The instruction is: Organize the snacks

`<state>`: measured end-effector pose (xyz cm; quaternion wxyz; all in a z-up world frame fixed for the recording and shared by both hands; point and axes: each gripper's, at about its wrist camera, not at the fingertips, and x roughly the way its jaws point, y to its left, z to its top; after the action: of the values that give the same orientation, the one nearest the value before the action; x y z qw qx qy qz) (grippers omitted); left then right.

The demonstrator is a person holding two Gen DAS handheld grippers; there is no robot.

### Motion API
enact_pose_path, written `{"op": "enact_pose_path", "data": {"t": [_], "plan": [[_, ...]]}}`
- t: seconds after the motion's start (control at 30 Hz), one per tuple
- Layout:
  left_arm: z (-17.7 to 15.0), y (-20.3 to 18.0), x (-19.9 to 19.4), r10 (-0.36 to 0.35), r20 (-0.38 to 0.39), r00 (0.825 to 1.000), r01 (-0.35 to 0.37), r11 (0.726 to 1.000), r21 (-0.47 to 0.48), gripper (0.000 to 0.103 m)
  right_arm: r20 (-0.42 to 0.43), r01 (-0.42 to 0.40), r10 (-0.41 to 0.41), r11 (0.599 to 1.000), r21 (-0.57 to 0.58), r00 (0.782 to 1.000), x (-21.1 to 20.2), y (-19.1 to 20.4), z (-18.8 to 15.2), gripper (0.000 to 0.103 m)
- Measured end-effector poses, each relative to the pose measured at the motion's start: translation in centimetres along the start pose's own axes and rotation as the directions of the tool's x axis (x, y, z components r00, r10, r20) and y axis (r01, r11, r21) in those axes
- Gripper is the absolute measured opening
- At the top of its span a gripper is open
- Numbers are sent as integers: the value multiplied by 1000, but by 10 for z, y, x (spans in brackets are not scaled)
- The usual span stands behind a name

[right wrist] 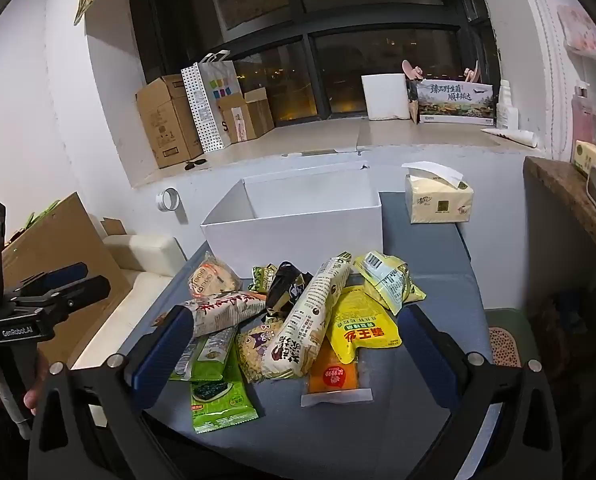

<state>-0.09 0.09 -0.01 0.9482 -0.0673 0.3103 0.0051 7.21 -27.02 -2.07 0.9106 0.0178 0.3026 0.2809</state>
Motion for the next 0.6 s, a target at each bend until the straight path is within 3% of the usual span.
{"op": "enact_pose_path", "data": {"t": [0.6], "plan": [[2,-7,-6,6,6,1000,-6,1000,28,103,3,-6,6,1000,-2,1000,-2,1,1,103]]}}
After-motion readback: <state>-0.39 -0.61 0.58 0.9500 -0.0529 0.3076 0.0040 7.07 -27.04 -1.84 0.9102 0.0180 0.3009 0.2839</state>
